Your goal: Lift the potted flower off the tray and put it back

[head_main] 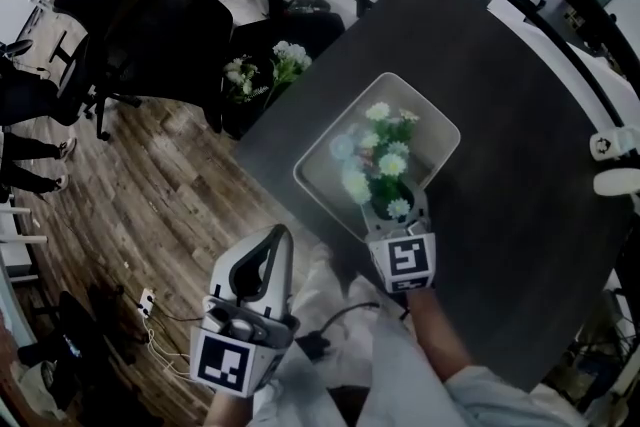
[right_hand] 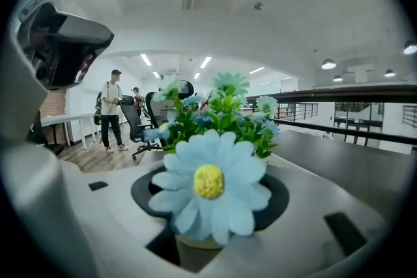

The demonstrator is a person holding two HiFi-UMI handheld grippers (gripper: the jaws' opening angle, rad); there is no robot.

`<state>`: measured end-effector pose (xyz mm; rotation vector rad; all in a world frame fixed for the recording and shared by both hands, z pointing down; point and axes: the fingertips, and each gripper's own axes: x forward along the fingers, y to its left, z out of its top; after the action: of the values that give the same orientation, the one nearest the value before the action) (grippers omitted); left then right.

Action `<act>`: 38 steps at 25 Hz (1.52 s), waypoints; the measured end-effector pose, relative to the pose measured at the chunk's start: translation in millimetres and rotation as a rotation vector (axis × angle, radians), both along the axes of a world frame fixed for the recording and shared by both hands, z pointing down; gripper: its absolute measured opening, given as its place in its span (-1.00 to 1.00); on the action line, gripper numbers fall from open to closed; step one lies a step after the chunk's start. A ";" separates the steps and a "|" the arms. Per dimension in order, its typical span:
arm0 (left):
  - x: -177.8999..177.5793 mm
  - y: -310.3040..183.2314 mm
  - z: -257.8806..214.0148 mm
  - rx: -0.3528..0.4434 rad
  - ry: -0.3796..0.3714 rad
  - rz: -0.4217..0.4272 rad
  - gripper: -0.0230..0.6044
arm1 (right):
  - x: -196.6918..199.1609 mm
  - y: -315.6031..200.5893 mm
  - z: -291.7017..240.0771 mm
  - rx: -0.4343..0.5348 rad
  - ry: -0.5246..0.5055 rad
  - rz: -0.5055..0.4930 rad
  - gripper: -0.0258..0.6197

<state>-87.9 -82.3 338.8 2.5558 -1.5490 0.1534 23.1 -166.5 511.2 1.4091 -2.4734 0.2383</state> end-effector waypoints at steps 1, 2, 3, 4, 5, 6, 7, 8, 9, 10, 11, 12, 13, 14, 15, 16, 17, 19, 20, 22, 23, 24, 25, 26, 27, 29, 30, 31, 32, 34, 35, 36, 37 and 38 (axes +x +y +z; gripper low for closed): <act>-0.4 -0.4 0.1 0.001 0.002 0.002 -0.93 | 0.4 0.0 0.2 0.008 0.007 0.002 -0.28; -0.8 -0.7 0.2 0.001 0.002 0.003 -0.93 | 0.6 0.1 0.2 0.016 0.013 0.003 -0.30; -1.1 -0.9 0.3 0.001 0.002 0.004 -0.93 | 0.7 0.3 -0.1 0.024 0.018 0.003 -0.34; -1.4 -0.9 0.4 0.000 0.002 0.006 -0.93 | 0.7 0.6 -0.8 0.032 0.021 0.003 -0.37; -1.5 -0.9 0.2 -0.001 0.002 0.007 -0.93 | 0.8 0.9 -1.4 0.039 0.025 0.004 -0.41; -1.5 -0.8 -0.3 -0.001 0.002 0.008 -0.93 | 0.8 1.3 -2.2 0.043 0.030 0.006 -0.44; -1.6 -0.8 -1.0 0.000 0.003 0.010 -0.93 | 0.9 1.8 -2.9 0.044 0.034 0.009 -0.46; -1.5 -0.7 -1.5 0.002 0.004 0.012 -0.93 | 1.1 2.4 -3.0 0.042 0.038 0.015 -0.49; -1.4 -0.4 -1.7 0.003 0.005 0.015 -0.93 | 1.3 2.9 -3.1 0.042 0.039 0.022 -0.51; -1.3 0.1 -1.8 0.003 0.005 0.017 -0.93 | 1.1 3.4 -3.6 0.046 0.036 0.028 -0.54; -1.2 0.8 -1.9 0.004 0.006 0.020 -0.93 | 0.7 4.3 -4.3 0.052 0.036 0.031 -0.58; -1.4 1.3 -2.1 0.005 0.006 0.022 -0.93 | 0.1 5.4 -5.1 0.058 0.038 0.030 -0.72; -1.7 1.8 -2.3 0.006 0.007 0.024 -0.93 | -0.3 6.4 -5.9 0.062 0.038 0.029 -0.73; -2.1 2.1 -2.5 0.007 0.007 0.026 -0.93 | -0.2 7.2 -6.7 0.065 0.037 0.029 -0.73; -2.6 2.1 -2.9 0.008 0.008 0.028 -0.93 | 0.3 7.9 -6.9 0.066 0.043 0.027 -0.74; -3.1 1.8 -3.5 0.009 0.010 0.029 -0.93 | 0.9 8.6 -6.9 0.064 0.053 0.024 -0.75; -3.3 1.3 -4.2 0.011 0.012 0.031 -0.93 | 1.4 9.0 -7.0 0.063 0.062 0.020 -0.76; -3.3 0.5 -5.5 0.017 0.016 0.036 -0.93 | 2.6 9.3 -8.7 0.066 0.069 0.020 -0.76; -3.1 0.5 -6.1 0.019 0.018 0.038 -0.93 | 3.5 9.7 -10.3 0.070 0.071 0.022 -0.76; -2.6 0.8 -7.2 0.022 0.021 0.043 -0.93 | 5.9 11.3 -13.6 0.077 0.078 0.026 -0.76; -2.1 0.9 -7.7 0.024 0.023 0.046 -0.93 | 7.4 12.3 -14.8 0.079 0.085 0.028 -0.76; -1.4 0.9 -8.2 0.026 0.024 0.050 -0.93 | 9.1 13.5 -15.8 0.081 0.092 0.029 -0.77; -0.5 0.9 -8.6 0.028 0.025 0.054 -0.93 | 10.8 14.6 -16.9 0.084 0.099 0.031 -0.77; 0.4 0.8 -9.2 0.031 0.026 0.058 -0.93 | 12.5 15.9 -18.3 0.086 0.105 0.033 -0.77; 1.3 0.6 -10.2 0.035 0.028 0.061 -0.93 | 14.2 17.2 -20.2 0.089 0.108 0.035 -0.77; 3.0 -0.1 -13.0 0.043 0.035 0.069 -0.93 | 16.7 19.6 -26.0 0.099 0.107 0.041 -0.77; 3.9 -0.3 -14.5 0.048 0.038 0.073 -0.93 | 17.6 20.7 -29.7 0.107 0.107 0.044 -0.77; 4.9 -0.4 -15.8 0.051 0.041 0.077 -0.93 | 18.5 21.8 -33.3 0.114 0.109 0.045 -0.77; 5.8 -0.7 -17.2 0.055 0.044 0.082 -0.93 | 19.3 22.8 -36.8 0.119 0.112 0.045 -0.77; 7.8 -1.5 -19.9 0.063 0.049 0.091 -0.93 | 21.5 24.1 -44.3 0.131 0.120 0.046 -0.77; 9.0 -2.0 -21.6 0.067 0.051 0.096 -0.93 | 23.0 24.6 -48.4 0.137 0.123 0.048 -0.77; 10.4 -2.4 -23.6 0.072 0.053 0.102 -0.93 | 24.7 25.2 -52.9 0.144 0.125 0.052 -0.77; 11.9 -2.8 -25.9 0.077 0.055 0.107 -0.93 | 26.4 25.9 -57.8 0.151 0.125 0.056 -0.77; 13.3 -3.2 -28.4 0.084 0.058 0.111 -0.93 | 27.9 26.7 -62.8 0.159 0.124 0.061 -0.77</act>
<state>-74.5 -85.5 310.4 2.6866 -1.4224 0.0273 51.0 -139.9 448.4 1.5138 -2.3957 -0.0335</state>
